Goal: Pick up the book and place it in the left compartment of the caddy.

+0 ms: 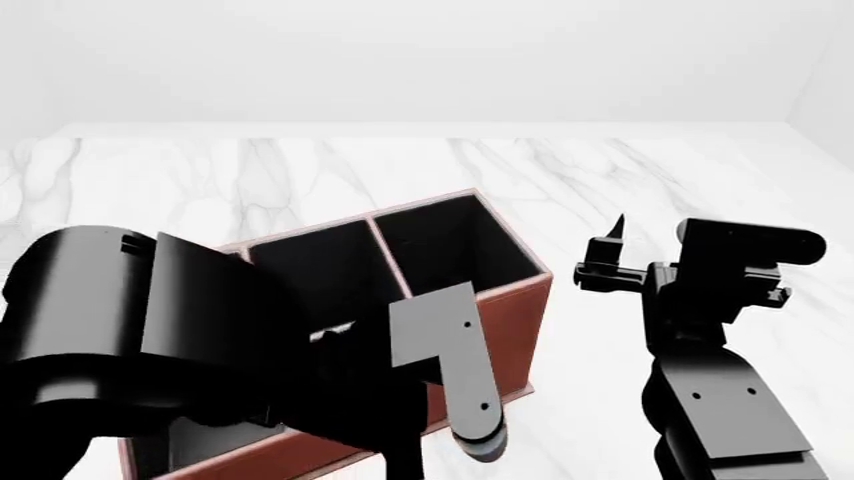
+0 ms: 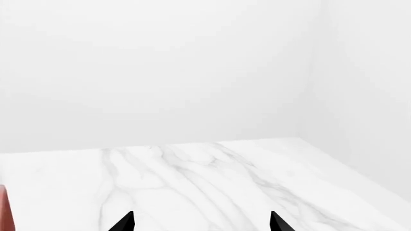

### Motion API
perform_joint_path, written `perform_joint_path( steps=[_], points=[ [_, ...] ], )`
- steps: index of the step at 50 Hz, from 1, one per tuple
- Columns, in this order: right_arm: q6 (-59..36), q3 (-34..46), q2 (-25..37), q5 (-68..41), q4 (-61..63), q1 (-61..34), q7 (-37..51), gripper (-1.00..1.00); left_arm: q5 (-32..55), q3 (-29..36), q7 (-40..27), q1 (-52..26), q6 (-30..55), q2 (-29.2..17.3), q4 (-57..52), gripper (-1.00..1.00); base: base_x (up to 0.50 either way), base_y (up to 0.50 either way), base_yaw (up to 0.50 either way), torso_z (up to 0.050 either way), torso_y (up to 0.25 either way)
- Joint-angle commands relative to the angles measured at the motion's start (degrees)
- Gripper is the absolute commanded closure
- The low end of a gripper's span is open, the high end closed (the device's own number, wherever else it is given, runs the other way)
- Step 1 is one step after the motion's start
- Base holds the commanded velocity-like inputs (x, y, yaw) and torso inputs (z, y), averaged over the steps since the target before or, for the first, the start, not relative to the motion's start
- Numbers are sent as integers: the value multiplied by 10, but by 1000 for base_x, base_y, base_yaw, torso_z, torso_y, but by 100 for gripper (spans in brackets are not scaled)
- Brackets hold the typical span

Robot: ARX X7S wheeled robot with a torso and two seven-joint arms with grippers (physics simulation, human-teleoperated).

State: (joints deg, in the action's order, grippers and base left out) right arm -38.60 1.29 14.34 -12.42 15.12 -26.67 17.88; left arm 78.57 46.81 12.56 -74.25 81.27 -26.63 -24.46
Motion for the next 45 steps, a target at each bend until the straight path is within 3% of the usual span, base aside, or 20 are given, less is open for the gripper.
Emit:
perform_joint_path(
  steps=[1,14,45],
  points=[
    [2,2,1,-3,-3,0,1,-100,-42,38,40,-6,-26,19,14,-100,0,0,0,0,0],
    [6,6,2,-4,-6,-1,3,-100,-105,86,91,-1,-66,28,47,-100,0,0,0,0,0],
    [9,10,5,-9,-9,-1,8,-100,-90,118,89,14,-76,61,23,-100,0,0,0,0,0]
  ],
)
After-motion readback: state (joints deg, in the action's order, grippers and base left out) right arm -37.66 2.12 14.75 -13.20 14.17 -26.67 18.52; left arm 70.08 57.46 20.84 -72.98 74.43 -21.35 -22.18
